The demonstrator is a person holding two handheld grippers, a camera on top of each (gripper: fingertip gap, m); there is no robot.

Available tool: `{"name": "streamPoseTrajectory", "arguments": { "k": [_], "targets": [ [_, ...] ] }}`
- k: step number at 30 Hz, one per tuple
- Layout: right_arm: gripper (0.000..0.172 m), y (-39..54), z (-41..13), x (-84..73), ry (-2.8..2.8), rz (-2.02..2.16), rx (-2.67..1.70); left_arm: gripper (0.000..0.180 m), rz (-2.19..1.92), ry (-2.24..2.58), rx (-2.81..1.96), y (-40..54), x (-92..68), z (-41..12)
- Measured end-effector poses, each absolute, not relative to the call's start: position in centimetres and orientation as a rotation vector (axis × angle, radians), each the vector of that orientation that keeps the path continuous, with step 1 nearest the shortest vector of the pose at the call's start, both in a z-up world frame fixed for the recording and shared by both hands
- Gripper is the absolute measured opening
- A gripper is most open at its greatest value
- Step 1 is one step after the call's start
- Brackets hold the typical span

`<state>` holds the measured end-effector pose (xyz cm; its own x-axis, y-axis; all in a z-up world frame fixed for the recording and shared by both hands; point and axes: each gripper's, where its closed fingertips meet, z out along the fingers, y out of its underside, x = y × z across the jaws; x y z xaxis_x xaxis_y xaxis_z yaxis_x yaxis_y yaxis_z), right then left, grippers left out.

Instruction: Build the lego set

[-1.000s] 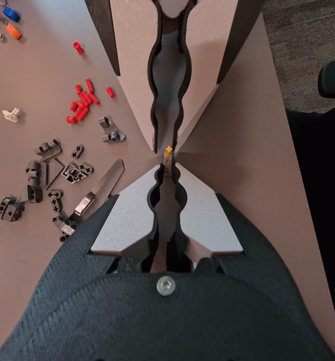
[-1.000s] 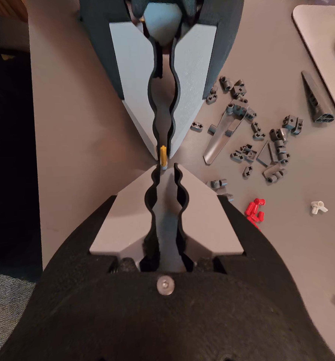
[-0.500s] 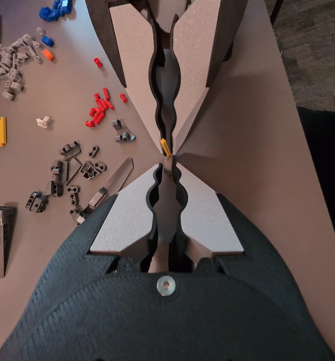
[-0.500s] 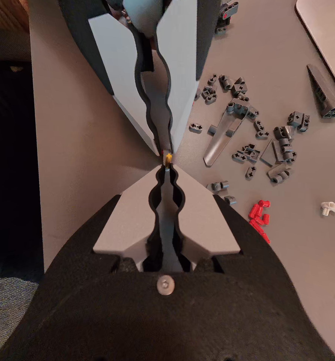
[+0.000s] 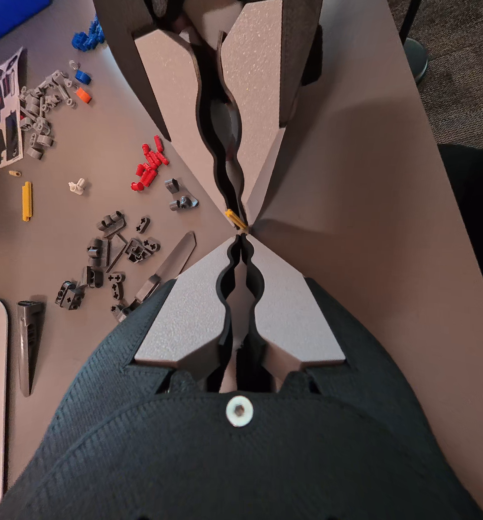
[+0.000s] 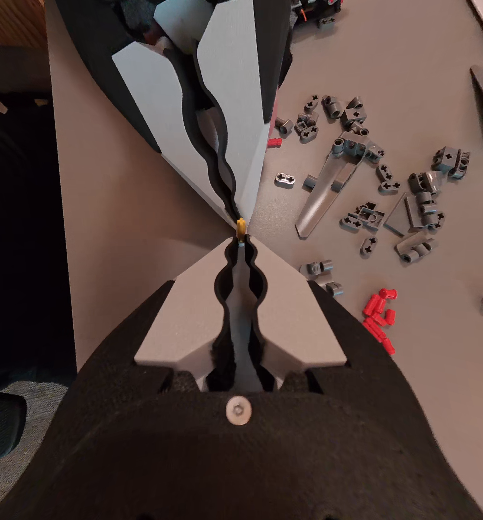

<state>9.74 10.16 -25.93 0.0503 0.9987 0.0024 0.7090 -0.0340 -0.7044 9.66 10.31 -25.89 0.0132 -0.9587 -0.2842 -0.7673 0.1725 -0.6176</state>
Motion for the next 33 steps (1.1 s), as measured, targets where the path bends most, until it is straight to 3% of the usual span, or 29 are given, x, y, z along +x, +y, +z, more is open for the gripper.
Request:
{"name": "streamPoseTrajectory", "arguments": {
  "k": [22, 26, 33],
  "targets": [
    [0.012, 10.9, -25.9, 10.5, -1.602, 0.597, -1.82, 0.0, -0.329, 1.652, -1.696, 11.3, 9.7, -25.8],
    [0.012, 10.9, -25.9, 10.6, -1.588, 0.584, -1.824, 0.013, -0.346, 1.605, -1.694, 11.6, 9.5, -25.0],
    [0.01, 10.7, -24.9, 11.8, -1.541, 0.55, -1.797, 0.015, -0.245, 1.558, -1.724, 12.5, 6.6, -23.4]
  ]
}}
